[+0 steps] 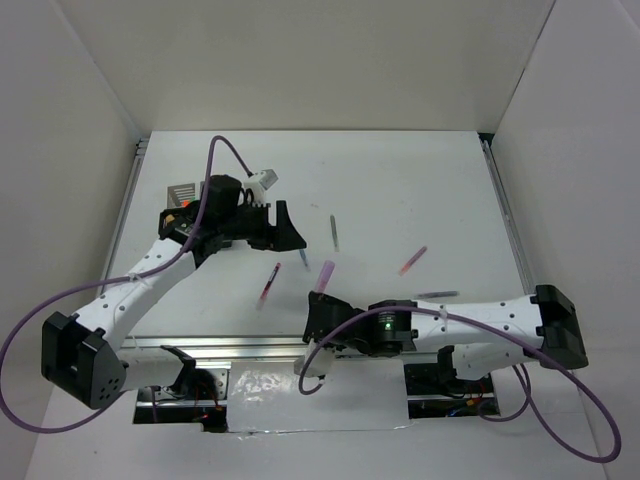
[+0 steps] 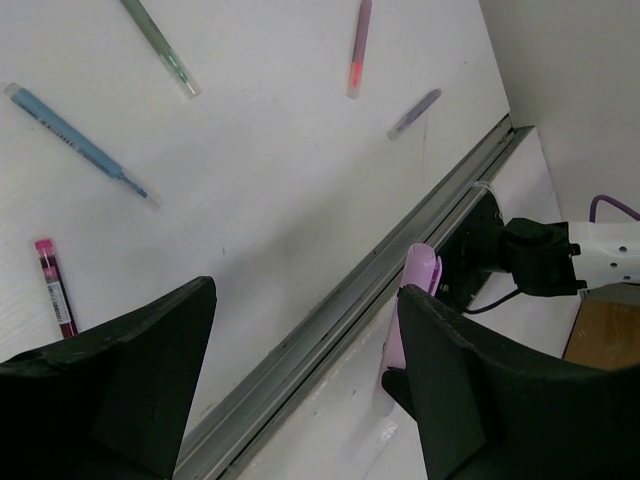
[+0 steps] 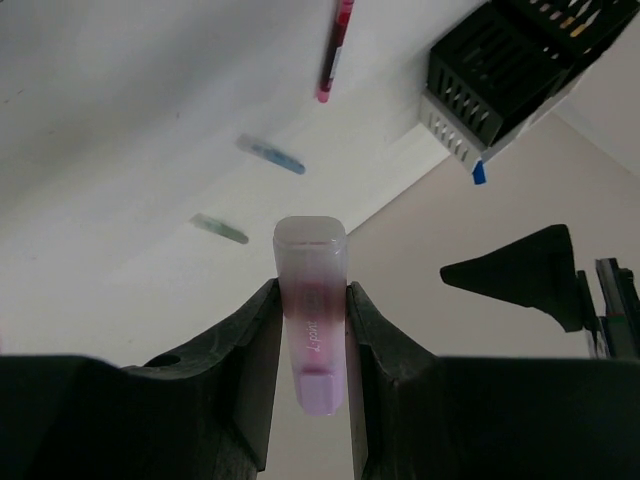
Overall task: Sort the stationery into containers
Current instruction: Pick up the pen from the center of the board.
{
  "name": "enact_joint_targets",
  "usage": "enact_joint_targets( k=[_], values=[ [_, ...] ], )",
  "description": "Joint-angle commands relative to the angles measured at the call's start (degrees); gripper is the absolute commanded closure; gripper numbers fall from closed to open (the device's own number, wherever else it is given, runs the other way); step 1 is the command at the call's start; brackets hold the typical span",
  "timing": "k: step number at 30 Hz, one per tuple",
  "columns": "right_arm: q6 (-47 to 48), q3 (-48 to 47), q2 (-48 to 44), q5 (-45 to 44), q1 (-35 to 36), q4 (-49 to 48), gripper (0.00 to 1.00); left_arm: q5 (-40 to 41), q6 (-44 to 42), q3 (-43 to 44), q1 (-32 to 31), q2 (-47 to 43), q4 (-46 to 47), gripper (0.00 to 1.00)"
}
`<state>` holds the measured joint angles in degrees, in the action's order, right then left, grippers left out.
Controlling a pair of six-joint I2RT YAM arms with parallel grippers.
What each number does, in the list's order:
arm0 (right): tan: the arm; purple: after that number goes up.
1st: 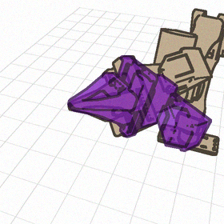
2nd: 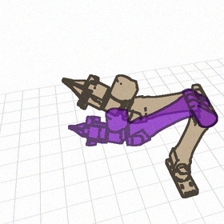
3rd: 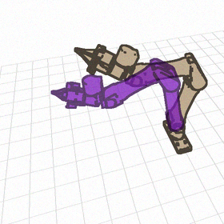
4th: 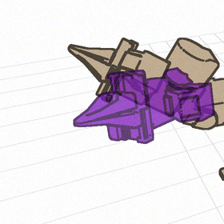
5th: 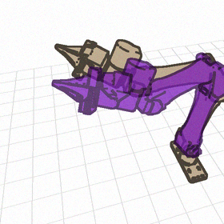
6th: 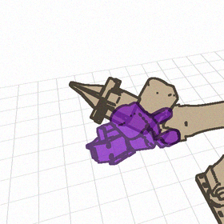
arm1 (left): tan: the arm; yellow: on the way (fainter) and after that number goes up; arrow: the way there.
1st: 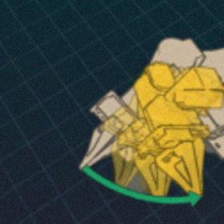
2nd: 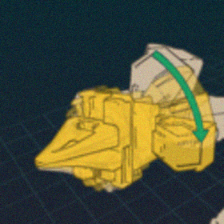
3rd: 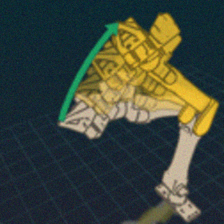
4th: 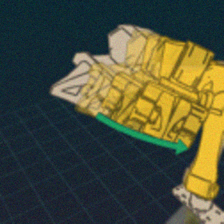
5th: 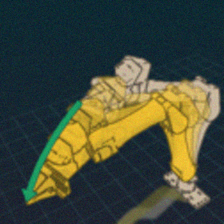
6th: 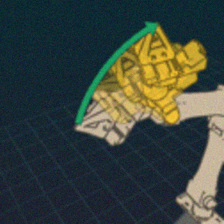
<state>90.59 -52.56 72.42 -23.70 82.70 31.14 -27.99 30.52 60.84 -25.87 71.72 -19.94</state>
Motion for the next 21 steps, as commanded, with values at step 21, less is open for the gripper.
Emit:
enact_joint_targets(
  k=[21],
  values=[
    [-71.23,-26.61,-2.91,23.37,-20.78,0.93,1.0,-10.64,-0.37,-3.53,25.32,-19.34,18.08,0.15]
  ],
)
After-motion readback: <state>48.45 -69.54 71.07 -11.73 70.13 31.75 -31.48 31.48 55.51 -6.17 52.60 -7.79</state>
